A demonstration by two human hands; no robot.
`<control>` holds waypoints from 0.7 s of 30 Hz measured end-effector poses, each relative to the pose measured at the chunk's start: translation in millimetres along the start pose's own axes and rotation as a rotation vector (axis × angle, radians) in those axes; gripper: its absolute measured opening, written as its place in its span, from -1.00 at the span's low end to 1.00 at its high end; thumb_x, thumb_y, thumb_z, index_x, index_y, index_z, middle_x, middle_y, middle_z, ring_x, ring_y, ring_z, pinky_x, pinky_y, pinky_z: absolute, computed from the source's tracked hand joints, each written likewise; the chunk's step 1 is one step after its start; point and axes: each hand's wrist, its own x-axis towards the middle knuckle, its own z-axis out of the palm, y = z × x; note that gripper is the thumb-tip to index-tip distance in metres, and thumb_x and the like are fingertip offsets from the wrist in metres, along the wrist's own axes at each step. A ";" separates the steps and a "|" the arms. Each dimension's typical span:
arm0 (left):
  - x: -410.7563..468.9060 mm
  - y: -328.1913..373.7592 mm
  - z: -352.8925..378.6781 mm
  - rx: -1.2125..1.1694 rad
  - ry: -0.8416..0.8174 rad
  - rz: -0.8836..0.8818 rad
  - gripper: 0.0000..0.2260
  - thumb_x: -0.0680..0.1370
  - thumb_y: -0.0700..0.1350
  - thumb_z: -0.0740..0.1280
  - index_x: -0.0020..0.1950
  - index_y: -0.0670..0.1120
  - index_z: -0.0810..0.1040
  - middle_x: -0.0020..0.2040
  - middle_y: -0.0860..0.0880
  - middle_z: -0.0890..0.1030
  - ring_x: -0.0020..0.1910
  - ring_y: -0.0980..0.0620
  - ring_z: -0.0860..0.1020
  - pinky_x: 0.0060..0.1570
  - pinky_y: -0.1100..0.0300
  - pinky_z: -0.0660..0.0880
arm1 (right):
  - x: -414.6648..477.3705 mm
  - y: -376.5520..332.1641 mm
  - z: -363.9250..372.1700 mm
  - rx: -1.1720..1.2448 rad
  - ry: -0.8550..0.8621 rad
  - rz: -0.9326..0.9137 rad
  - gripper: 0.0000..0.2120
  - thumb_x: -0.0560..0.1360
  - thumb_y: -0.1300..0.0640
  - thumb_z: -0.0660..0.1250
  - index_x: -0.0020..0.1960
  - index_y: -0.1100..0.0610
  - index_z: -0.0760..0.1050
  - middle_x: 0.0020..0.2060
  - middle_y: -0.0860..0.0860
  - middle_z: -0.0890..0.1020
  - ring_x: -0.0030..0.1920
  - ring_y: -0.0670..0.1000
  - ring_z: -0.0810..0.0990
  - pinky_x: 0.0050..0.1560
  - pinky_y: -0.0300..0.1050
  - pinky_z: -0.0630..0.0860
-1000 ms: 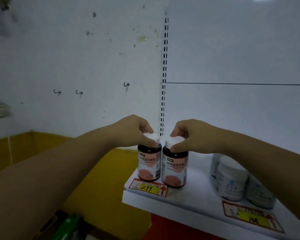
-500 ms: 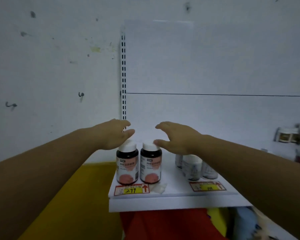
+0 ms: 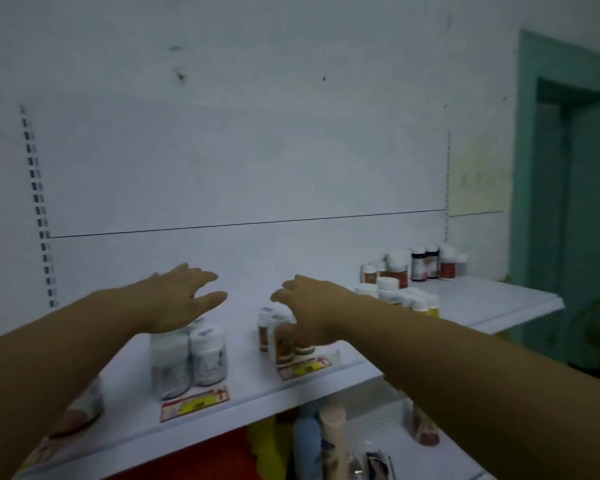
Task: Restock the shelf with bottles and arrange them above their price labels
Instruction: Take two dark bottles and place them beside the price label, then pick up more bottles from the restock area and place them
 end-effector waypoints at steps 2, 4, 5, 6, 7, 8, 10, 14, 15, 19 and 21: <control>18.8 59.5 4.6 -0.028 -0.015 0.064 -0.43 0.59 0.23 -0.02 0.55 0.04 0.05 0.58 0.02 0.04 0.56 0.03 -0.06 0.52 0.01 -0.05 | -36.8 45.7 3.8 -0.006 -0.019 0.046 -0.41 0.53 -0.16 0.19 0.48 0.04 0.17 0.44 0.08 0.30 0.42 0.10 0.25 0.38 0.09 0.29; 36.2 118.7 9.2 -0.073 0.007 0.143 -0.43 0.59 0.23 -0.01 0.55 0.04 0.07 0.58 0.03 0.07 0.56 0.04 -0.05 0.50 0.04 -0.03 | -74.1 90.6 6.8 0.026 -0.008 0.104 -0.43 0.53 -0.16 0.19 0.46 0.03 0.19 0.42 0.07 0.32 0.40 0.09 0.29 0.36 0.07 0.31; 43.3 147.1 12.3 -0.103 0.016 0.179 -0.44 0.59 0.23 -0.01 0.55 0.05 0.08 0.58 0.04 0.08 0.56 0.05 -0.04 0.49 0.05 -0.02 | -91.2 111.5 8.7 0.033 -0.003 0.126 -0.44 0.53 -0.15 0.20 0.45 0.03 0.22 0.39 0.07 0.36 0.36 0.09 0.32 0.33 0.05 0.33; 49.7 175.2 15.7 -0.125 0.018 0.214 -0.44 0.59 0.23 0.00 0.55 0.05 0.09 0.58 0.05 0.08 0.56 0.06 -0.03 0.49 0.05 -0.02 | -107.7 131.4 11.0 0.031 -0.006 0.149 -0.45 0.52 -0.15 0.21 0.44 0.04 0.24 0.37 0.06 0.38 0.34 0.08 0.34 0.31 0.04 0.34; 56.2 201.9 19.8 -0.133 0.011 0.247 -0.45 0.59 0.23 0.00 0.54 0.06 0.09 0.58 0.05 0.09 0.56 0.05 -0.03 0.49 0.05 -0.01 | -123.0 150.3 13.8 0.026 -0.020 0.173 -0.45 0.52 -0.16 0.21 0.44 0.03 0.24 0.37 0.06 0.38 0.35 0.08 0.33 0.31 0.04 0.34; 62.8 227.0 23.4 -0.134 0.000 0.276 -0.45 0.59 0.23 0.01 0.54 0.06 0.09 0.57 0.04 0.10 0.56 0.04 0.00 0.50 0.03 0.01 | -137.0 168.0 16.6 0.021 -0.043 0.202 -0.43 0.52 -0.16 0.21 0.46 0.03 0.22 0.41 0.06 0.34 0.39 0.08 0.30 0.34 0.04 0.31; 78.6 272.9 30.5 -0.156 -0.021 0.316 -0.44 0.58 0.25 0.04 0.54 0.08 0.11 0.57 0.01 0.13 0.54 -0.02 0.11 0.49 0.00 0.10 | -161.1 201.3 20.6 0.019 -0.084 0.267 -0.40 0.53 -0.17 0.20 0.48 0.01 0.16 0.47 0.06 0.25 0.46 0.09 0.21 0.40 0.03 0.24; 115.6 349.8 47.3 -0.204 -0.050 0.397 -0.43 0.58 0.25 0.06 0.54 0.06 0.11 0.57 0.00 0.12 0.52 -0.02 0.16 0.47 0.01 0.14 | -188.8 263.0 30.0 0.045 -0.086 0.351 -0.41 0.53 -0.18 0.19 0.49 -0.03 0.15 0.52 0.02 0.17 0.51 0.05 0.10 0.45 0.02 0.14; 125.9 366.8 54.3 -0.211 -0.052 0.417 -0.42 0.58 0.24 0.06 0.54 0.05 0.10 0.57 0.00 0.12 0.53 -0.02 0.14 0.47 0.01 0.13 | -191.4 277.2 35.4 0.057 -0.090 0.370 -0.40 0.53 -0.18 0.19 0.49 -0.03 0.14 0.52 0.02 0.16 0.52 0.04 0.09 0.45 0.01 0.13; 172.9 432.2 87.8 -0.171 -0.003 0.465 -0.46 0.60 0.18 0.06 0.54 0.01 0.11 0.56 -0.04 0.15 0.54 -0.03 0.10 0.46 -0.03 0.14 | -191.5 329.8 67.5 0.095 -0.136 0.427 -0.38 0.53 -0.19 0.19 0.51 -0.01 0.12 0.53 0.03 0.14 0.52 0.04 0.07 0.48 0.01 0.11; 199.0 458.8 103.7 -0.157 -0.019 0.475 -0.46 0.62 0.13 0.08 0.55 -0.03 0.08 0.56 -0.07 0.13 0.55 -0.05 0.04 0.47 -0.04 0.11 | -184.9 355.3 82.0 0.061 -0.209 0.435 -0.36 0.53 -0.18 0.19 0.52 0.02 0.09 0.54 0.05 0.10 0.53 0.05 0.04 0.50 0.02 0.10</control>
